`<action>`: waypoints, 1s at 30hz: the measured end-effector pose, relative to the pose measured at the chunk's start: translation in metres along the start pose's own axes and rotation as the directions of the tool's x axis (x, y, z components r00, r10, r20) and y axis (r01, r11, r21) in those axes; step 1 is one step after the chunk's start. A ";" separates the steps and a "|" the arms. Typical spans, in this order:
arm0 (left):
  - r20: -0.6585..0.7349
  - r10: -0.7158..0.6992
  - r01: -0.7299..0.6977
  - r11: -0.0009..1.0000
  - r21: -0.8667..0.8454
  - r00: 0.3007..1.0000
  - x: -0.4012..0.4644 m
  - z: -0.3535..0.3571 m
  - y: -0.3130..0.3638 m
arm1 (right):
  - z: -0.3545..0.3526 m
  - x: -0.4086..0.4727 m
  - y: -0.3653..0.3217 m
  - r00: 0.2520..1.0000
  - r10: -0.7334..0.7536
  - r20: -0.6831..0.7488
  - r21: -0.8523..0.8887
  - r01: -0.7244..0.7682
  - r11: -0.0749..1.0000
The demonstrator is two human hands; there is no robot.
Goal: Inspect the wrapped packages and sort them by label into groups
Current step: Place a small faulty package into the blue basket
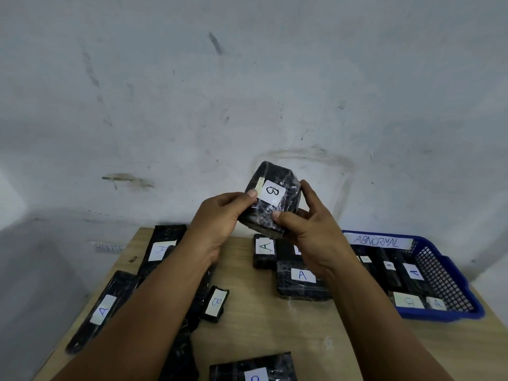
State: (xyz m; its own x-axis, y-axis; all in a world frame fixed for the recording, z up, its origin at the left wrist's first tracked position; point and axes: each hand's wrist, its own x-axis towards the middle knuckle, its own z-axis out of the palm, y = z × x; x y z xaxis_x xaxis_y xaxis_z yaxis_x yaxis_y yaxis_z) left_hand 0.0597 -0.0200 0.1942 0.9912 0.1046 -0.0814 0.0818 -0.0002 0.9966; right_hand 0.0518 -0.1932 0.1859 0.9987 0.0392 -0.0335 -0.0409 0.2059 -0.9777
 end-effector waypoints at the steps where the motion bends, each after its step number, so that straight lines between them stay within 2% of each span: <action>1: 0.003 -0.001 0.001 1.000 0.000 1.000 0.001 -0.001 0.001 | -0.001 0.001 0.000 1.000 -0.002 0.012 -0.006 0.002 1.000; 5: 0.028 0.019 -0.018 0.998 -0.058 0.999 0.003 -0.002 -0.001 | 0.000 0.003 -0.003 0.999 0.031 -0.010 0.007 -0.031 0.999; 10: 0.100 0.045 -0.043 0.999 -0.022 0.994 0.001 -0.004 0.003 | -0.001 0.001 -0.005 0.999 0.002 -0.038 0.052 -0.001 0.999; 13: 0.160 0.055 -0.045 0.997 -0.069 0.986 0.000 -0.002 0.008 | -0.003 0.001 -0.002 1.000 -0.010 0.024 -0.009 0.010 1.000; 18: 0.121 0.173 -0.164 0.983 -0.081 0.978 0.005 -0.002 0.005 | -0.003 -0.003 -0.009 0.992 -0.077 0.097 -0.108 0.088 0.990; 21: 0.204 0.230 -0.222 0.973 -0.062 0.952 0.004 -0.005 0.005 | -0.007 -0.001 -0.009 0.986 -0.143 0.082 -0.096 0.150 0.984; 24: 0.282 0.148 -0.136 0.989 -0.061 0.948 -0.001 -0.009 0.013 | -0.012 0.002 -0.009 0.976 -0.205 0.074 -0.196 0.216 0.957; 26: 0.233 0.074 -0.062 0.996 -0.058 0.970 -0.001 -0.009 0.017 | -0.014 0.003 -0.007 0.968 -0.231 0.102 -0.271 0.251 0.929; 30: 0.064 0.102 -0.094 0.988 -0.123 0.993 0.000 -0.001 0.019 | -0.009 -0.002 -0.005 0.954 -0.251 0.166 -0.329 0.293 0.898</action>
State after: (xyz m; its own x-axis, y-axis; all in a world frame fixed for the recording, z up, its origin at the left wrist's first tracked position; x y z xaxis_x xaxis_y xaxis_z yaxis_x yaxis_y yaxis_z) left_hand 0.0611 -0.0191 0.2131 0.9990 0.0400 0.0205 -0.0249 0.1125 0.9933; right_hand 0.0503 -0.2036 0.1892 0.9575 0.1479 0.2476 0.2665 -0.1254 -0.9556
